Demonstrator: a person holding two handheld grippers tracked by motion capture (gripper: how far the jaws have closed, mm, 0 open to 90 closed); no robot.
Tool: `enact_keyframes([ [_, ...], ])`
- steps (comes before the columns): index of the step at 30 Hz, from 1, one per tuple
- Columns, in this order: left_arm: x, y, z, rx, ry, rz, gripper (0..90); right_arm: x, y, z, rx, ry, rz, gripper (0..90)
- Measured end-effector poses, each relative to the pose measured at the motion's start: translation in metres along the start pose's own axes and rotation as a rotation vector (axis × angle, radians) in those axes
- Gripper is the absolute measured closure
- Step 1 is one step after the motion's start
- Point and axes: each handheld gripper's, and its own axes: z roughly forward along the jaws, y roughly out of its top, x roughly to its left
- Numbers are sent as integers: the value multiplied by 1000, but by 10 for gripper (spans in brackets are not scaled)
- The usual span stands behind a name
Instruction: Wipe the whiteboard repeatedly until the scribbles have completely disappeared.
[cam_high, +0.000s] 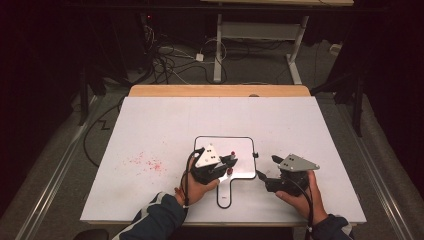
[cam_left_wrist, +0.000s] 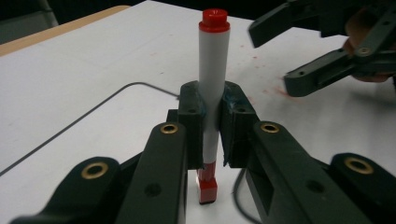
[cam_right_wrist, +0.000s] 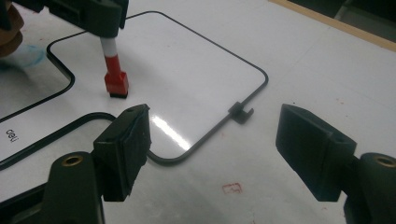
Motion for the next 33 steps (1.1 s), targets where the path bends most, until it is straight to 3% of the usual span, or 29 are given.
enact_keyframes([
  [3,12,-3,-7,-3,22,-33,788,0,0,0,-1,-1,0,275],
  [10,21,-6,-11,-12,40,-44,788,1,0,1,2,1,-3,275],
  [13,20,-6,-11,-8,37,-39,788,0,0,1,0,1,-6,275],
  [16,17,-7,-10,-21,9,-65,788,0,0,0,1,0,0,275],
  [26,-7,-1,4,-13,-63,-13,788,1,0,1,2,1,-3,275],
  [28,-6,0,3,-3,-58,3,788,1,0,1,2,0,-3,275],
  [33,6,-2,-2,-6,-27,-26,788,-1,0,0,-3,-3,2,275],
])
